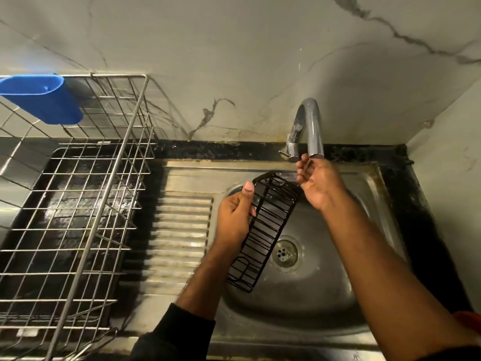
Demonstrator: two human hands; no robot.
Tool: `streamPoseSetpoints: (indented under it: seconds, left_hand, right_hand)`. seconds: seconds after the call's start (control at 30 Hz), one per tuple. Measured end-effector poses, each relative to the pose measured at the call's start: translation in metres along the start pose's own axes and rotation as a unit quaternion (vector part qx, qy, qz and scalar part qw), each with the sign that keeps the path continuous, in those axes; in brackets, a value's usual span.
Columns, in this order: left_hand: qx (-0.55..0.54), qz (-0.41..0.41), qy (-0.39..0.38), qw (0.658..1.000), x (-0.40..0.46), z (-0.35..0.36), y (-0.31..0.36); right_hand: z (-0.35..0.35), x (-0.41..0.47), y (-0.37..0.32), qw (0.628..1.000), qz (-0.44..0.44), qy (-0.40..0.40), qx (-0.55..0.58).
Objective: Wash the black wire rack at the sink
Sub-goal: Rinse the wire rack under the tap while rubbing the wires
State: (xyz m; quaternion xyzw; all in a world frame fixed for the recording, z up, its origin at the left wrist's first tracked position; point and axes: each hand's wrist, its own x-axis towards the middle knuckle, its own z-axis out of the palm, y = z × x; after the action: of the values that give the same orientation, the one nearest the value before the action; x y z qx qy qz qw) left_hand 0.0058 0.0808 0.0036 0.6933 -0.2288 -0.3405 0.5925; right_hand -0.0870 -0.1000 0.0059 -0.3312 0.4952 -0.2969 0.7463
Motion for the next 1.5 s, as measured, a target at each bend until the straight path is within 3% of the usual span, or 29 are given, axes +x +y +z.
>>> streamPoseSetpoints:
  seconds: [0.1, 0.17, 0.3, 0.4, 0.5, 0.6, 0.7, 0.83, 0.93, 1.07, 1.13, 1.2, 1.3, 1.37, 1.5]
  left_hand:
    - [-0.008, -0.028, 0.024, 0.999, 0.001, 0.001, -0.001]
    - [-0.011, -0.047, 0.033, 0.998, 0.0, 0.003, -0.004]
    - [-0.057, -0.094, 0.063, 0.992, 0.003, 0.005, -0.008]
    - [-0.148, -0.157, 0.085, 0.973, 0.007, 0.004, -0.008]
    - [-0.171, -0.2, 0.107, 0.959, 0.01, 0.003, -0.012]
    - [-0.199, -0.225, 0.119, 0.946, 0.014, 0.001, -0.019]
    - [-0.225, -0.232, 0.107, 0.94, 0.014, 0.002, -0.02]
    - [-0.266, -0.24, 0.083, 0.93, 0.009, 0.009, -0.017]
    - [-0.276, -0.24, 0.072, 0.928, 0.009, 0.017, -0.02]
    - [-0.283, -0.242, 0.063, 0.926, 0.01, 0.03, -0.025]
    - [-0.286, -0.245, 0.053, 0.925, 0.012, 0.037, -0.025]
    - [-0.301, -0.253, 0.045, 0.918, 0.013, 0.043, -0.025]
    - [-0.331, -0.265, 0.024, 0.905, 0.014, 0.047, -0.026]
    - [-0.343, -0.266, 0.016, 0.901, 0.014, 0.048, -0.028]
    - [-0.369, -0.252, 0.018, 0.895, 0.012, 0.047, -0.034]
  right_hand:
    - [0.002, -0.009, -0.013, 0.995, 0.048, -0.076, 0.042]
    - [0.003, -0.011, -0.019, 0.994, 0.048, -0.083, 0.059]
    - [-0.002, -0.017, -0.023, 0.988, 0.065, -0.138, -0.034]
    - [-0.006, -0.021, -0.026, 0.991, 0.027, -0.129, -0.021]
    - [-0.009, -0.028, -0.023, 0.983, -0.025, -0.155, -0.097]
    - [-0.006, -0.041, -0.021, 0.975, -0.091, -0.133, -0.153]
    - [-0.01, -0.049, -0.021, 0.963, -0.103, -0.155, -0.195]
    - [-0.024, -0.051, -0.024, 0.982, -0.105, -0.078, -0.137]
    - [-0.035, -0.061, -0.023, 0.981, -0.104, -0.11, -0.122]
    - [-0.045, -0.07, -0.028, 0.98, -0.136, -0.06, -0.131]
    - [-0.049, -0.071, -0.026, 0.976, -0.122, -0.079, -0.159]
    - [-0.051, -0.073, -0.025, 0.981, -0.125, -0.089, -0.119]
    - [-0.061, -0.07, -0.031, 0.988, -0.138, 0.033, -0.056]
    - [-0.071, -0.069, -0.031, 0.978, -0.144, 0.085, -0.122]
    - [-0.083, -0.073, -0.017, 0.923, -0.194, 0.102, -0.316]
